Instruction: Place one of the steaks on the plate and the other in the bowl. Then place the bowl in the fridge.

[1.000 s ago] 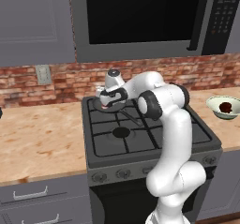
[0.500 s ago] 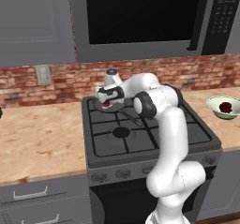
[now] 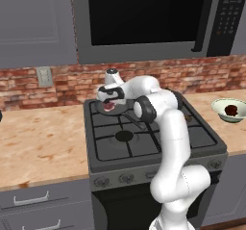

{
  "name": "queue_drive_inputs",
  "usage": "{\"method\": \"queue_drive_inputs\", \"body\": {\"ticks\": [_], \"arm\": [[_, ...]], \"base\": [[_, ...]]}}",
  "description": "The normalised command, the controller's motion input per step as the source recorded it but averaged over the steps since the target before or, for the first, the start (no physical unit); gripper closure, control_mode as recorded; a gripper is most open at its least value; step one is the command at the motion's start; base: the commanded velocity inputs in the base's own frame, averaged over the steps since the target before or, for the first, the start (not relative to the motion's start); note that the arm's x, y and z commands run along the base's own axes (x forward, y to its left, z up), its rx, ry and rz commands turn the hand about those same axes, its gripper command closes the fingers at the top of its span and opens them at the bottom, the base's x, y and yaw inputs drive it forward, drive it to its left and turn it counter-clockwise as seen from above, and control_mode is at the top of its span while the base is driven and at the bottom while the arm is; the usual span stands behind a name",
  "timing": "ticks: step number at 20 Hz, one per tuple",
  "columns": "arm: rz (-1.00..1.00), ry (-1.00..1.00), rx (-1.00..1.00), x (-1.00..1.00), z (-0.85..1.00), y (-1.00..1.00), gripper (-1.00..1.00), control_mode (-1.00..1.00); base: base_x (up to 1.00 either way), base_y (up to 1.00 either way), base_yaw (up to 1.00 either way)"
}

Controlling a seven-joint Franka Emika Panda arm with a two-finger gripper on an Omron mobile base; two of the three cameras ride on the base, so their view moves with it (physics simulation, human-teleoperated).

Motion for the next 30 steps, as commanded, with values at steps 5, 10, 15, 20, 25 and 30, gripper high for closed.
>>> {"method": "queue_drive_inputs", "body": {"ticks": [5, 10, 15, 20, 25, 30], "arm": [[0.0, 0.03, 0.0, -0.65, -0.87, 0.0, 1.0, -1.0], [0.0, 0.0, 0.0, -0.76, -0.93, -0.03, 1.0, -1.0], [-0.01, -0.06, 0.0, -0.74, -0.81, -0.01, 1.0, -1.0], [-0.07, -0.24, 0.0, -0.41, -0.3, 0.0, 1.0, -1.0], [-0.03, -0.18, 0.01, -0.05, 0.05, 0.0, 1.0, -1.0], [0.0, -0.06, 0.04, -0.08, 0.09, 0.0, 1.0, -1.0]], "base": [[0.0, 0.0, 0.0], [0.0, 0.0, 0.0], [0.0, 0.0, 0.0], [0.0, 0.0, 0.0], [0.0, 0.0, 0.0], [0.0, 0.0, 0.0]]}}
